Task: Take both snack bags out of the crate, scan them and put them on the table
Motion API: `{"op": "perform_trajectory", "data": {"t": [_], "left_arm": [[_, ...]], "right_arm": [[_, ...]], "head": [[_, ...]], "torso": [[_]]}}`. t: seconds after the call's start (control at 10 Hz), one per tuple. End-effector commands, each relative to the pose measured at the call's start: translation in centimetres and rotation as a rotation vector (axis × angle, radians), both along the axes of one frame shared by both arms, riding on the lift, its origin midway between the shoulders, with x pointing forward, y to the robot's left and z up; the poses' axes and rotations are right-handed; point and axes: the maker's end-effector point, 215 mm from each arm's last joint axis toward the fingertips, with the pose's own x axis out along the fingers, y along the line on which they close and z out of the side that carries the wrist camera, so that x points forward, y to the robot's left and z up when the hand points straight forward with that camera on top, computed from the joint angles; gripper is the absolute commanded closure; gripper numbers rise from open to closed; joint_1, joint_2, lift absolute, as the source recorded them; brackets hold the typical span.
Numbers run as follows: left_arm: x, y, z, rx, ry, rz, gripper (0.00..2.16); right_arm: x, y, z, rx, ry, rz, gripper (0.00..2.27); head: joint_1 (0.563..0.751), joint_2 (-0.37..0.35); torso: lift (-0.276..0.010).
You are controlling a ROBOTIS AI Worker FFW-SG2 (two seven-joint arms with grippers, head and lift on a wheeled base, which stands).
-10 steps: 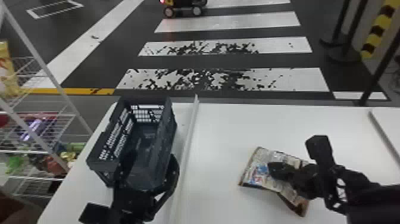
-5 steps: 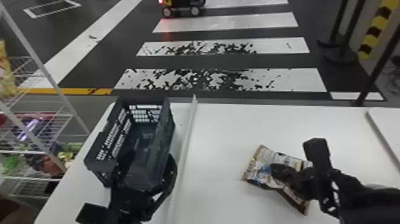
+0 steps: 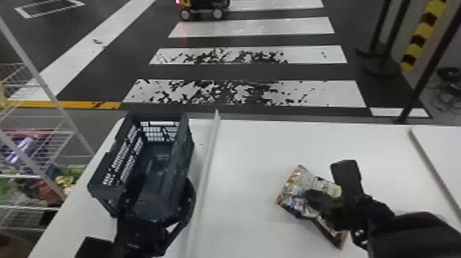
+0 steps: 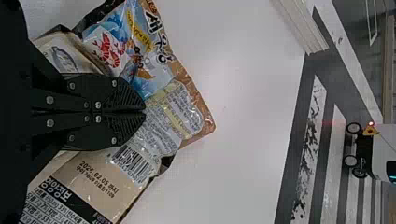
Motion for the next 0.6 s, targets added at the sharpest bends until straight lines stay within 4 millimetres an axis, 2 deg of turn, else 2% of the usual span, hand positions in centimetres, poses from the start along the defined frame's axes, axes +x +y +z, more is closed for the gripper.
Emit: {"op": "perform_trajectory", "data": {"t": [0.0, 0.2, 0.5], "left_arm": [[0.0, 0.1, 0.0, 0.001, 0.0, 0.002, 0.08], [0.0, 0.0, -0.1, -0.001, 0.001, 0.001, 0.08], [0.0, 0.1, -0.2, 0.0, 0.003, 0.003, 0.08]], "right_arm": [[1.2, -2.2, 1.8, -0.067, -0.061, -0.094, 2.19], [1.6, -1.6, 4.1, -0.034, -0.099, -0.091, 2.19], [1.3, -0.6, 5.9, 0.02, -0.12, -0.09, 2.19]], "head": [[0.695, 0.139], [0.695, 0.118], [0.695, 0.119]], "torso": [[-0.091], [-0.091], [-0.091]]}}
